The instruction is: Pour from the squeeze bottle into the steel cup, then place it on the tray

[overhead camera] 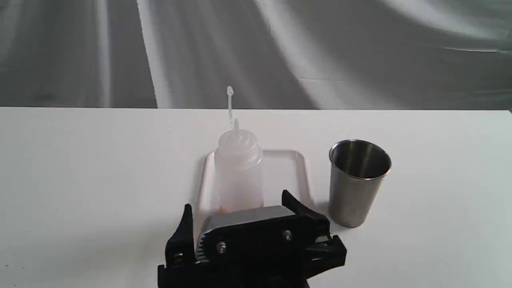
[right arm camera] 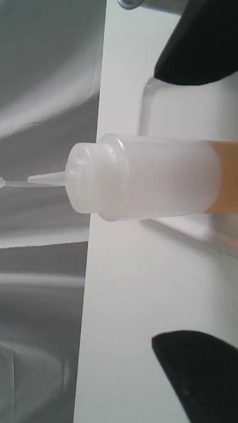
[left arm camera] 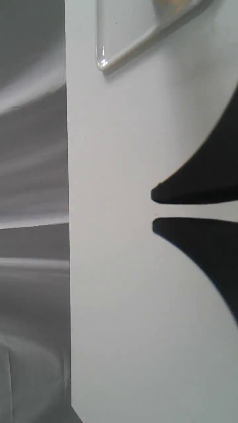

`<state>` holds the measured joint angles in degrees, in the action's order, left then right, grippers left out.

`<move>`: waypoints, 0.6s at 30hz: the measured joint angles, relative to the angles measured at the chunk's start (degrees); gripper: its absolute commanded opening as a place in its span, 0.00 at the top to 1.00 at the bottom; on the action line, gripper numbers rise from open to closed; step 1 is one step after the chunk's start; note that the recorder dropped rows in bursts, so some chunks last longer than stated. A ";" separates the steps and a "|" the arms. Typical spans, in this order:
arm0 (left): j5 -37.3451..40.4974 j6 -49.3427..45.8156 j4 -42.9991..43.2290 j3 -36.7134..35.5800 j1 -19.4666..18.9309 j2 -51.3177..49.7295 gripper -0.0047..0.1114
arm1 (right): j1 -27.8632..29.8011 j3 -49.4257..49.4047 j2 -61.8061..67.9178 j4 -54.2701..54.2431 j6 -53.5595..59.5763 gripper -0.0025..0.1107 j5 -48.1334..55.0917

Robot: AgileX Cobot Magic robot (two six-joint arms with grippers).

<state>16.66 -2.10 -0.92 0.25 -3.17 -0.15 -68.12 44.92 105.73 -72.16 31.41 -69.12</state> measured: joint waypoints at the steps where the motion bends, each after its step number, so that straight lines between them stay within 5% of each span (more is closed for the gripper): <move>1: 0.00 0.00 0.00 0.00 0.00 0.00 0.89 | -0.96 0.00 -1.50 -1.45 1.44 0.05 0.00; 11: 0.00 0.00 0.00 0.00 0.00 0.00 0.89 | -11.64 0.00 -17.04 -18.61 16.17 0.05 -0.12; 18: 0.00 0.00 0.00 0.00 0.00 0.00 0.89 | -12.48 0.00 -24.46 -26.93 19.29 0.05 -0.23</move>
<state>16.66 -2.10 -0.92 0.25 -3.17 -0.15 -80.60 44.92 81.27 -99.09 50.70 -69.35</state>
